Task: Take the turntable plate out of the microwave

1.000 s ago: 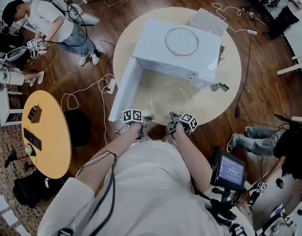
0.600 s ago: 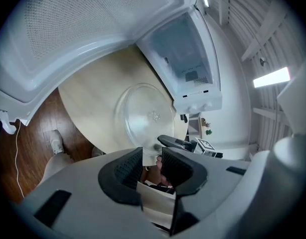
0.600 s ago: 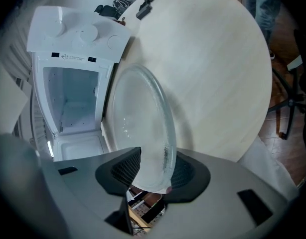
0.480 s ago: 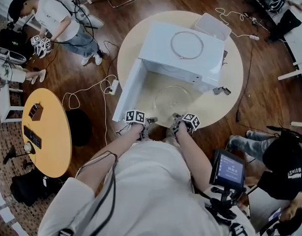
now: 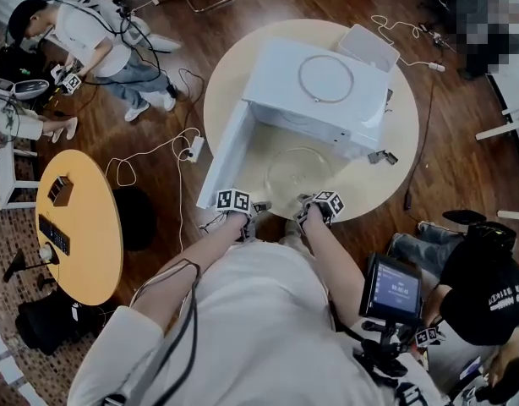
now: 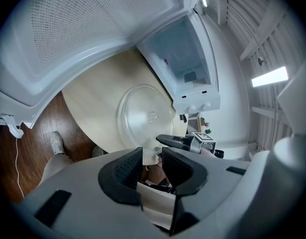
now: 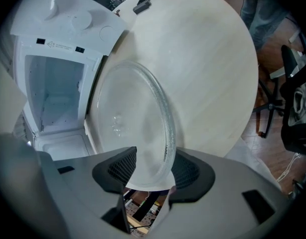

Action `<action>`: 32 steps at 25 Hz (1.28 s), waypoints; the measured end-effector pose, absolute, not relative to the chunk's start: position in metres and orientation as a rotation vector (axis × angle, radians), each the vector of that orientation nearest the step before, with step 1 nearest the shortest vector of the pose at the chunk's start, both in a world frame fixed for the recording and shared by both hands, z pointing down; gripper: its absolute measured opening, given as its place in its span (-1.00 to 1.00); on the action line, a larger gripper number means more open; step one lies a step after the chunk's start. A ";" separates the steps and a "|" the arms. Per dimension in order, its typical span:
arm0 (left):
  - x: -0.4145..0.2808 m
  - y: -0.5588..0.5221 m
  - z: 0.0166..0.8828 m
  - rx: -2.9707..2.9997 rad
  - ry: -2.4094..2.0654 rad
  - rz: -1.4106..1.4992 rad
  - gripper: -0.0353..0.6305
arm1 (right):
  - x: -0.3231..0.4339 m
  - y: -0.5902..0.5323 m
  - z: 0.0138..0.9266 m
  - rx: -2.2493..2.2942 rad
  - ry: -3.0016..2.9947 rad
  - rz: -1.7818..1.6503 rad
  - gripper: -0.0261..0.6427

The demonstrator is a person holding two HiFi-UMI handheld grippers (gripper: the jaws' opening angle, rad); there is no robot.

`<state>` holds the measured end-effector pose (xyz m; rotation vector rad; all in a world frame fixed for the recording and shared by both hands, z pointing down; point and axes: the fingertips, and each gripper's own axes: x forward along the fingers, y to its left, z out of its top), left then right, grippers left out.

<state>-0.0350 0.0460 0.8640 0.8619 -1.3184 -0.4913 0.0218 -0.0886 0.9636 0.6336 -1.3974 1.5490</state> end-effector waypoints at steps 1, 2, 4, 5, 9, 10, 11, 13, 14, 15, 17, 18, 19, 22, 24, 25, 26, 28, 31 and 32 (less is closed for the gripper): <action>-0.035 0.046 0.863 0.866 -1.318 -0.488 -0.57 | 0.023 -0.088 0.964 0.643 -1.391 1.528 -0.35; -0.035 0.047 0.862 0.872 -1.318 -0.484 -0.57 | 0.023 -0.088 0.964 0.650 -1.385 1.510 -0.33; -0.037 0.047 0.861 0.882 -1.319 -0.473 -0.57 | 0.021 -0.087 0.965 0.659 -1.374 1.489 -0.32; -0.038 0.048 0.861 0.887 -1.321 -0.463 -0.57 | 0.020 -0.088 0.965 0.660 -1.369 1.481 -0.32; -0.039 0.050 0.863 0.898 -1.326 -0.423 -0.57 | 0.020 -0.088 0.966 0.667 -1.357 1.436 -0.30; -0.039 0.050 0.863 0.901 -1.326 -0.420 -0.57 | 0.020 -0.088 0.967 0.672 -1.357 1.416 -0.28; -0.040 0.049 0.863 0.904 -1.328 -0.420 -0.57 | 0.021 -0.089 0.967 0.679 -1.359 1.384 -0.28; -0.042 0.049 0.863 0.910 -1.334 -0.421 -0.57 | 0.021 -0.091 0.971 0.695 -1.378 1.292 -0.27; -0.043 0.050 0.863 0.911 -1.337 -0.421 -0.57 | 0.020 -0.092 0.972 0.701 -1.395 1.246 -0.27; -0.044 0.051 0.863 0.911 -1.339 -0.420 -0.57 | 0.018 -0.093 0.972 0.705 -1.409 1.212 -0.27; -0.045 0.054 0.861 0.910 -1.340 -0.416 -0.57 | 0.017 -0.093 0.967 0.707 -1.421 1.189 -0.27; -0.045 0.054 0.860 0.909 -1.340 -0.416 -0.57 | 0.017 -0.094 0.964 0.709 -1.426 1.184 -0.27; -0.045 0.053 0.860 0.910 -1.342 -0.415 -0.57 | 0.018 -0.098 0.962 0.713 -1.437 1.176 -0.27; -0.045 0.049 0.858 0.919 -1.349 -0.416 -0.57 | 0.022 -0.110 0.958 0.715 -1.486 1.133 -0.27; -0.047 0.044 0.854 0.937 -1.365 -0.415 -0.57 | 0.022 -0.115 0.951 0.692 -1.529 1.082 -0.27; -0.049 0.041 0.851 0.949 -1.375 -0.413 -0.57 | 0.021 -0.119 0.946 0.680 -1.566 1.043 -0.27; -0.051 0.037 0.849 0.964 -1.387 -0.411 -0.57 | 0.018 -0.125 0.939 0.668 -1.612 0.999 -0.27; -0.056 0.028 0.842 0.998 -1.413 -0.407 -0.57 | 0.007 -0.139 0.925 0.639 -1.726 0.908 -0.27; -0.066 0.012 0.827 1.057 -1.465 -0.403 -0.57 | -0.010 -0.160 0.898 0.576 -1.908 0.779 -0.27; -0.069 0.007 0.821 1.077 -1.486 -0.403 -0.57 | -0.014 -0.165 0.887 0.553 -1.961 0.752 -0.27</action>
